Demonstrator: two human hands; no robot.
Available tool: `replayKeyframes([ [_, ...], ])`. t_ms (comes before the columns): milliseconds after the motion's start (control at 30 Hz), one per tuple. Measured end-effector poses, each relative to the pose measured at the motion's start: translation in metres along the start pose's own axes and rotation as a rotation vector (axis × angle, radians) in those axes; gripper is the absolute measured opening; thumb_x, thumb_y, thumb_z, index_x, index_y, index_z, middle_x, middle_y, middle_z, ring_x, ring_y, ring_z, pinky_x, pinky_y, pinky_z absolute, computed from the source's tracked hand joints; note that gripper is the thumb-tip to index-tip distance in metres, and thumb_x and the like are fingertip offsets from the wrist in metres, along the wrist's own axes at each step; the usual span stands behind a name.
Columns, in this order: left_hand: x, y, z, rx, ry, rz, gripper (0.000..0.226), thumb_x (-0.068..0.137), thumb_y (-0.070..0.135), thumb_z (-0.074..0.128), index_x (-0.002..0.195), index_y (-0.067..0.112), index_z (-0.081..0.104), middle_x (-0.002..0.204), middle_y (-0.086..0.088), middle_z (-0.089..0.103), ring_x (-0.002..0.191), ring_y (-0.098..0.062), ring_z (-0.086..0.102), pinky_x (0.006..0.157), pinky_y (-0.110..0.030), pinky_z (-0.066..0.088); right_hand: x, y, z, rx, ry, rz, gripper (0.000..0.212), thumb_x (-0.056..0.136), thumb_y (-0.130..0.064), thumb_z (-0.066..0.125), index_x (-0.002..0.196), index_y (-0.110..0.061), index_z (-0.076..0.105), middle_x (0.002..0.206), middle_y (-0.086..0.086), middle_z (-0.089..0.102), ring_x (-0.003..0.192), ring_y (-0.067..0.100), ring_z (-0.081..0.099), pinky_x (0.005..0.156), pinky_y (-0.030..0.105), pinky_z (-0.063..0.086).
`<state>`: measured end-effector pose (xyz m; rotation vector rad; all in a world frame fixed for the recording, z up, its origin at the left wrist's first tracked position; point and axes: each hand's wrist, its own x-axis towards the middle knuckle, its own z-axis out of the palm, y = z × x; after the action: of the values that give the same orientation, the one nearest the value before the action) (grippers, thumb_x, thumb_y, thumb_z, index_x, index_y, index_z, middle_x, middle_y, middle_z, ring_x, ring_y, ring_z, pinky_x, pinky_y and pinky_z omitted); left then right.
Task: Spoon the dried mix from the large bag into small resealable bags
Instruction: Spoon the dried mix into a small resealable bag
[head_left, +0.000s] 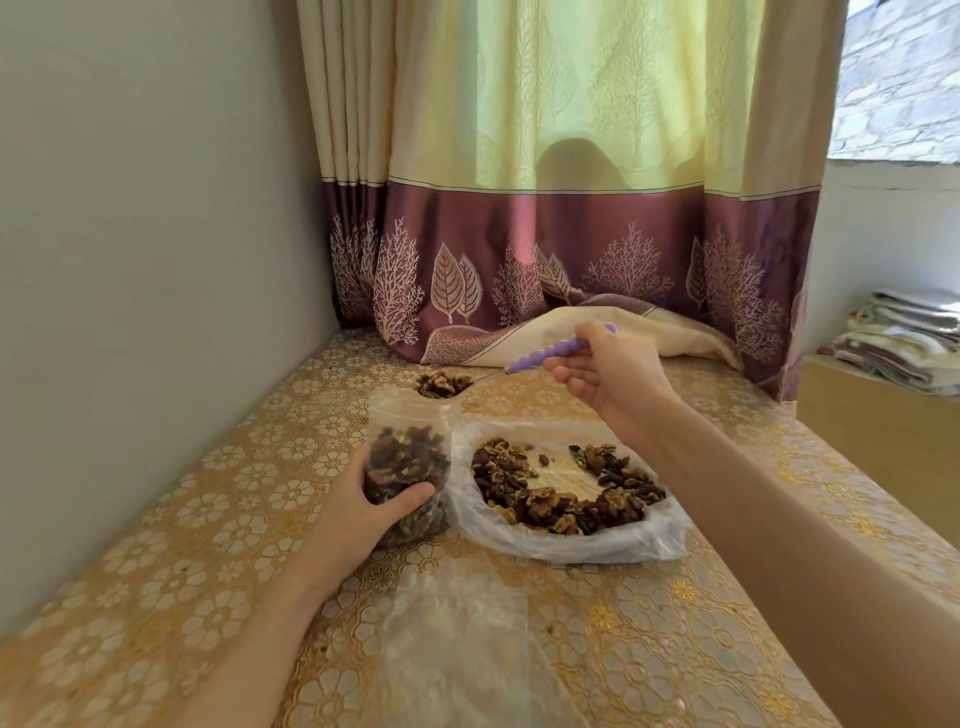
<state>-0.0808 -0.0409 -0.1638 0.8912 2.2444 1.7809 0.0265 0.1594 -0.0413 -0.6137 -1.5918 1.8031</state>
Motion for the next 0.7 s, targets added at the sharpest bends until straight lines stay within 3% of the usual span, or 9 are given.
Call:
replayKeyframes([
  [133, 0.0, 0.002, 0.0, -0.072, -0.007, -0.027, 0.055, 0.053, 0.048, 0.075, 0.103, 0.046, 0.049, 0.104, 0.023, 0.059, 0.09, 0.013, 0.053, 0.068, -0.008, 0.04, -0.009, 0.0, 0.017, -0.086, -0.109, -0.147, 0.039, 0.097, -0.015, 0.045, 0.062, -0.004, 0.061, 0.053, 0.005, 0.065, 0.042, 0.007, 0.057, 0.041, 0.015, 0.045],
  [233, 0.001, 0.002, 0.0, -0.134, -0.007, -0.043, 0.065, 0.055, 0.046, 0.076, 0.114, 0.04, 0.049, 0.11, 0.015, 0.06, 0.098, 0.001, 0.056, 0.074, -0.017, 0.044, -0.016, 0.002, 0.023, -0.192, -0.214, -0.304, 0.032, 0.096, -0.01, 0.045, 0.075, 0.003, 0.063, 0.07, 0.015, 0.072, 0.05, 0.011, 0.06, 0.043, 0.018, 0.045],
  [333, 0.001, 0.005, 0.0, -0.183, 0.006, -0.052, 0.062, 0.054, 0.044, 0.076, 0.111, 0.039, 0.05, 0.11, 0.012, 0.061, 0.098, -0.002, 0.057, 0.072, -0.017, 0.044, -0.018, 0.003, 0.023, -0.217, -0.292, -0.38, 0.025, 0.095, -0.004, 0.043, 0.089, 0.012, 0.061, 0.08, 0.017, 0.074, 0.055, 0.013, 0.061, 0.044, 0.019, 0.046],
  [433, 0.0, 0.006, 0.0, -0.187, 0.01, -0.056, 0.065, 0.054, 0.046, 0.075, 0.114, 0.038, 0.051, 0.11, 0.013, 0.061, 0.099, -0.002, 0.056, 0.072, -0.016, 0.043, -0.021, 0.001, 0.017, -0.124, -0.337, -0.389, 0.02, 0.093, 0.001, 0.04, 0.091, 0.006, 0.059, 0.08, 0.013, 0.074, 0.056, 0.014, 0.061, 0.044, 0.02, 0.045],
  [567, -0.001, 0.008, -0.001, -0.203, 0.02, -0.077, 0.07, 0.052, 0.048, 0.075, 0.116, 0.034, 0.05, 0.108, 0.015, 0.06, 0.097, 0.001, 0.056, 0.07, -0.014, 0.043, -0.019, 0.004, 0.0, 0.027, -0.276, -0.329, 0.025, 0.093, -0.003, 0.042, 0.08, -0.001, 0.063, 0.084, 0.017, 0.074, 0.056, 0.014, 0.06, 0.046, 0.018, 0.046],
  [700, -0.001, 0.011, -0.004, -0.246, 0.059, -0.067, 0.061, 0.052, 0.046, 0.078, 0.108, 0.038, 0.054, 0.107, 0.013, 0.064, 0.098, -0.005, 0.059, 0.078, -0.024, 0.048, -0.013, 0.011, -0.031, 0.113, -0.019, -0.188, 0.027, 0.092, -0.008, 0.047, 0.073, -0.002, 0.064, 0.07, 0.012, 0.073, 0.054, 0.014, 0.062, 0.045, 0.017, 0.048],
])
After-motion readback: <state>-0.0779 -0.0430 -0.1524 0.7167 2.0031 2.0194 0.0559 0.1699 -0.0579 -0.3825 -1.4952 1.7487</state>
